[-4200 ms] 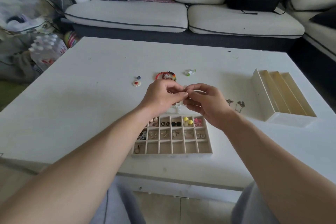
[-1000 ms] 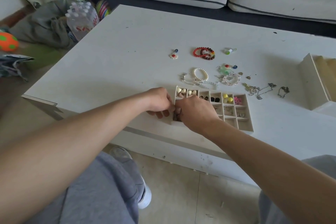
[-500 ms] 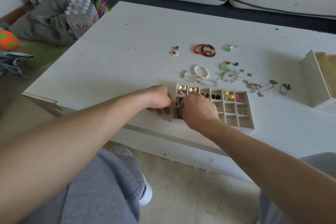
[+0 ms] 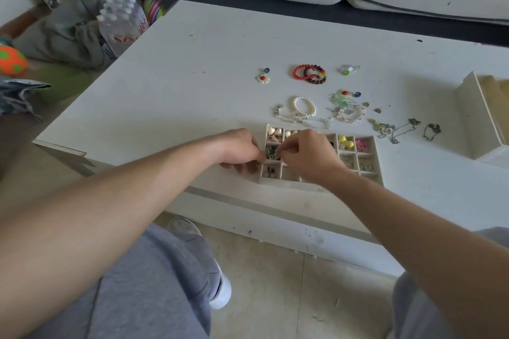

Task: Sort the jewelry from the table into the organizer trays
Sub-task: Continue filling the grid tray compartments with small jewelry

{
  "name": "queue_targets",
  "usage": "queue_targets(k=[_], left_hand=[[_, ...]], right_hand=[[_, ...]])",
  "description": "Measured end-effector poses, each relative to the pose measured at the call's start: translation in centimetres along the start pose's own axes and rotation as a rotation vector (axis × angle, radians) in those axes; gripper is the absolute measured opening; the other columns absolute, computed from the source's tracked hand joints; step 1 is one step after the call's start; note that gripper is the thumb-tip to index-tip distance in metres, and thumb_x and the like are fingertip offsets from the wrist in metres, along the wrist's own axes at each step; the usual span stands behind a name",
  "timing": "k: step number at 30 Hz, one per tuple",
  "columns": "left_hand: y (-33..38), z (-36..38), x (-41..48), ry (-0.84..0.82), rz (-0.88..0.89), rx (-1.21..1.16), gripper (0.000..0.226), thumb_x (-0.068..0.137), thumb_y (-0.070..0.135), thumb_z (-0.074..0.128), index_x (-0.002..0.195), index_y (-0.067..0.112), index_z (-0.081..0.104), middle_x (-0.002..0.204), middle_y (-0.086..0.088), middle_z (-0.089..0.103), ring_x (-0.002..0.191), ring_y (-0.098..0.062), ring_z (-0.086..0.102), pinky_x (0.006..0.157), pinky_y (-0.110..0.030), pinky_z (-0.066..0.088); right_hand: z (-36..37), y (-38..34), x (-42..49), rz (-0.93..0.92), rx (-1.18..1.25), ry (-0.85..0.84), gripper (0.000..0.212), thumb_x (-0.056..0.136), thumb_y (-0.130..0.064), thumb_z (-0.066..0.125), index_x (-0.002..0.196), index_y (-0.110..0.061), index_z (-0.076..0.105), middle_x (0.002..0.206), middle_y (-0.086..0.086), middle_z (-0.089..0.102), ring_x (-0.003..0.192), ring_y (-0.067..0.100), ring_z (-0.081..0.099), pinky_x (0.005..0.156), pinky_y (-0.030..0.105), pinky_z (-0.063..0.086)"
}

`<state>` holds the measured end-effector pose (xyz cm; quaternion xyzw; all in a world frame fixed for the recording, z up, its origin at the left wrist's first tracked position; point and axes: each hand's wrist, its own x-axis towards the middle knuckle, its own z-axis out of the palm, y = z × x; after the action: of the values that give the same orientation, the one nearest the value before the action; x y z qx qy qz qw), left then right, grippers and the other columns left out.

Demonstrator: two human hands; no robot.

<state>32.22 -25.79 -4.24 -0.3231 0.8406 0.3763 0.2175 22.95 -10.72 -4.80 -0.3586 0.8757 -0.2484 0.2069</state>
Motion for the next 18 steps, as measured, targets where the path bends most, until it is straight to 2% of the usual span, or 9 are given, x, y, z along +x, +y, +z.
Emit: queue_targets(k=[2, 4, 7, 9, 12, 15, 18], left_hand=[[0.0, 0.1, -0.1, 0.004, 0.004, 0.004, 0.026, 0.091, 0.035, 0.063, 0.101, 0.012, 0.073, 0.09, 0.003, 0.078, 0.062, -0.015, 0.062, 0.057, -0.023, 0.039], [0.0, 0.3, 0.0, 0.016, 0.009, 0.01, 0.031, 0.09, 0.037, 0.064, 0.1, 0.01, 0.073, 0.093, -0.002, 0.079, 0.063, -0.018, 0.061, 0.057, -0.025, 0.039], [-0.1, 0.7, 0.4, 0.044, 0.012, 0.028, 0.036, 0.086, 0.041, 0.067, 0.096, 0.007, 0.074, 0.093, -0.009, 0.078, 0.064, -0.021, 0.06, 0.061, -0.028, 0.041], [-0.1, 1.0, 0.6, 0.067, 0.02, 0.032, 0.04, 0.084, 0.042, 0.071, 0.094, 0.004, 0.075, 0.092, -0.013, 0.078, 0.064, -0.021, 0.059, 0.065, -0.028, 0.042], [-0.1, 1.3, 0.6, 0.092, 0.029, 0.064, 0.044, 0.083, 0.046, 0.074, 0.092, 0.003, 0.075, 0.089, -0.014, 0.077, 0.062, -0.02, 0.059, 0.063, -0.027, 0.043], [0.0, 1.6, 0.9, 0.118, 0.022, 0.11, 0.044, 0.08, 0.049, 0.074, 0.083, 0.005, 0.076, 0.084, -0.014, 0.076, 0.06, -0.02, 0.059, 0.061, -0.026, 0.043], [0.1, 1.6, 1.1, 0.124, 0.019, 0.125, 0.039, 0.081, 0.047, 0.074, 0.078, 0.009, 0.073, 0.077, -0.012, 0.074, 0.06, -0.021, 0.059, 0.06, -0.027, 0.042]], right_hand=[[-1.3, 0.2, 0.2, -0.01, 0.05, -0.084, 0.031, 0.086, -0.007, 0.056, 0.085, -0.027, 0.079, 0.063, -0.02, 0.054, 0.045, -0.001, 0.05, 0.046, 0.013, 0.039], [-1.9, 0.4, 0.2, -0.038, 0.05, -0.181, 0.034, 0.087, -0.005, 0.053, 0.087, -0.028, 0.079, 0.051, -0.023, 0.052, 0.037, 0.002, 0.043, 0.044, 0.013, 0.034], [-1.9, 0.6, 0.1, -0.091, -0.013, -0.265, 0.035, 0.089, -0.008, 0.053, 0.095, -0.03, 0.08, 0.06, -0.027, 0.054, 0.042, 0.0, 0.047, 0.046, 0.01, 0.035], [-1.6, 0.5, 0.1, -0.112, -0.045, -0.296, 0.037, 0.088, -0.01, 0.054, 0.098, -0.033, 0.08, 0.062, -0.027, 0.059, 0.043, 0.002, 0.045, 0.048, 0.014, 0.037], [-1.3, 0.3, 0.1, -0.126, -0.069, -0.341, 0.036, 0.088, -0.012, 0.054, 0.102, -0.035, 0.079, 0.079, -0.023, 0.062, 0.046, -0.002, 0.049, 0.051, 0.016, 0.037], [-1.2, 0.4, 0.0, -0.141, -0.092, -0.35, 0.034, 0.089, -0.013, 0.057, 0.106, -0.034, 0.078, 0.068, -0.021, 0.053, 0.057, 0.003, 0.051, 0.058, 0.02, 0.042], [-1.2, 0.6, 0.1, -0.139, -0.058, -0.294, 0.033, 0.088, -0.012, 0.056, 0.097, -0.034, 0.078, 0.062, -0.019, 0.051, 0.049, 0.0, 0.05, 0.054, 0.018, 0.039]])
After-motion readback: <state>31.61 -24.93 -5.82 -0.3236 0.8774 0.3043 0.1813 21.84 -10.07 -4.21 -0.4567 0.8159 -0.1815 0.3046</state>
